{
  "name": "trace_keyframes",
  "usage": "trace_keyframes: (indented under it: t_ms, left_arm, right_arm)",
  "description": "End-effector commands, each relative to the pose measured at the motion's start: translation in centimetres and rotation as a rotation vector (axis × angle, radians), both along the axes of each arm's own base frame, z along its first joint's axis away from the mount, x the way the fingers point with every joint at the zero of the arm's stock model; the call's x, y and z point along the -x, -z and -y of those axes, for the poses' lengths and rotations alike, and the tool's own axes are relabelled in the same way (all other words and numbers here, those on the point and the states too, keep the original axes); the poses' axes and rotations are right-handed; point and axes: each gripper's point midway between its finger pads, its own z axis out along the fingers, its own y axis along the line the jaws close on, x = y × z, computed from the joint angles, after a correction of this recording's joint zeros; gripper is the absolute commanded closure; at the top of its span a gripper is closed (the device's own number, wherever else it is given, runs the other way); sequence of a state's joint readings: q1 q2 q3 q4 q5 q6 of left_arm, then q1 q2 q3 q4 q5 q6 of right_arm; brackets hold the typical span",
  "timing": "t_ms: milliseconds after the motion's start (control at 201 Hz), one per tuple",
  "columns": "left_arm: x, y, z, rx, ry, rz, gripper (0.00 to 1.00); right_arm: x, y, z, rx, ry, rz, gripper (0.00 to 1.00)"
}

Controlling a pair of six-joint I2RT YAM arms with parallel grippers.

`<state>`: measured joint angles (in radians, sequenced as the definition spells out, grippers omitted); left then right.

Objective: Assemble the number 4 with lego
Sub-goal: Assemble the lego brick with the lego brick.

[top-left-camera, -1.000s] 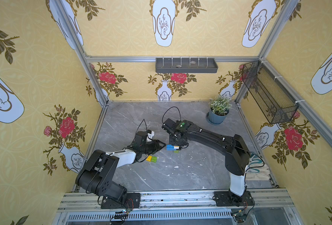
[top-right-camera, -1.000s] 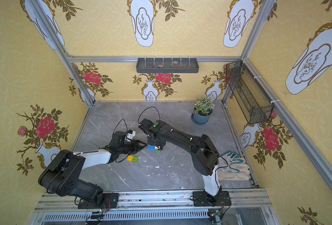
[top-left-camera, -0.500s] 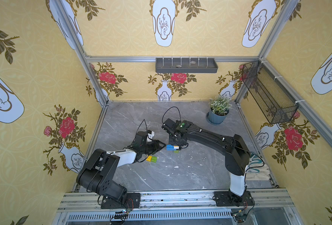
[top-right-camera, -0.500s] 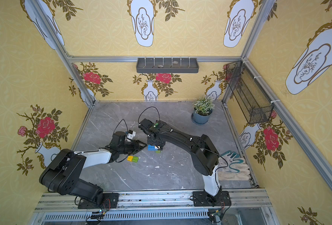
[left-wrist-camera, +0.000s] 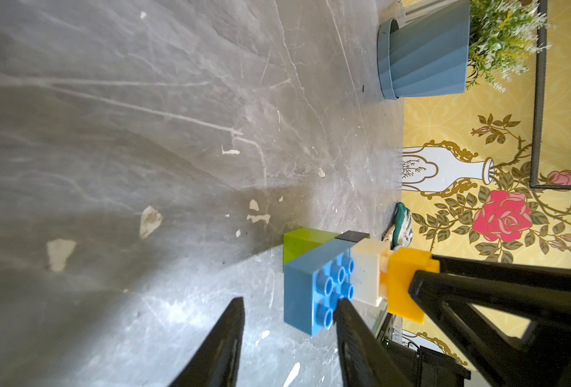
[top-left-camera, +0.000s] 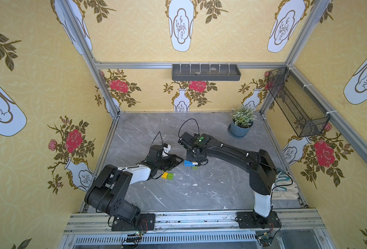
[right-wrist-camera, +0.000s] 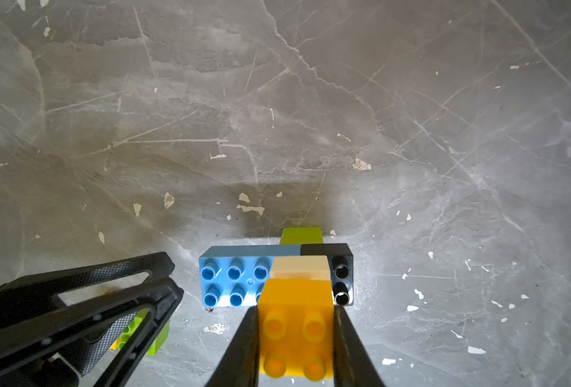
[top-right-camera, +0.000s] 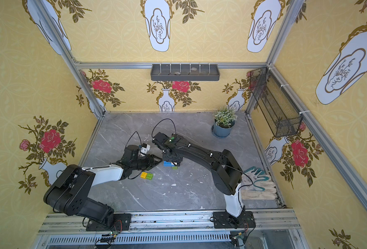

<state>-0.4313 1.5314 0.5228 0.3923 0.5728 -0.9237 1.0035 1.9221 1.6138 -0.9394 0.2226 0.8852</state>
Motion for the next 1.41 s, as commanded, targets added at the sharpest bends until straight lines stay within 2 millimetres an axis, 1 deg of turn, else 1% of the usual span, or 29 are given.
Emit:
trace_keyframes:
  t_ms: [0, 249, 503, 777, 1040, 1245, 1404]
  left_arm:
    - [-0.2, -0.2, 0.2, 0.005, 0.007, 0.018, 0.53]
    - [-0.2, -0.1, 0.2, 0.004, 0.008, 0.018, 0.53]
    - [-0.3, -0.1, 0.1, 0.002, 0.009, 0.017, 0.53]
    - [-0.4, -0.2, 0.2, 0.003, 0.008, 0.023, 0.53]
    - [-0.4, -0.2, 0.2, 0.001, 0.006, 0.021, 0.53]
    - [-0.5, -0.1, 0.2, 0.002, 0.006, 0.019, 0.53]
    - [-0.6, -0.2, 0.3, 0.002, 0.007, 0.02, 0.53]
  right_arm:
    - [-0.1, -0.2, 0.4, 0.011, 0.004, 0.016, 0.81]
    - [-0.2, 0.4, 0.5, 0.017, 0.007, 0.008, 0.81]
    - [0.6, 1.6, 1.0, 0.021, 0.019, -0.034, 0.81]
    - [1.1, 1.5, 1.0, 0.011, 0.019, -0.023, 0.81]
    - [0.8, 0.6, 0.8, 0.007, 0.017, 0.01, 0.81]
    - [0.8, 0.6, 0.7, 0.012, 0.011, 0.008, 0.81]
    - [1.0, 1.1, 0.9, 0.029, 0.01, 0.01, 0.81]
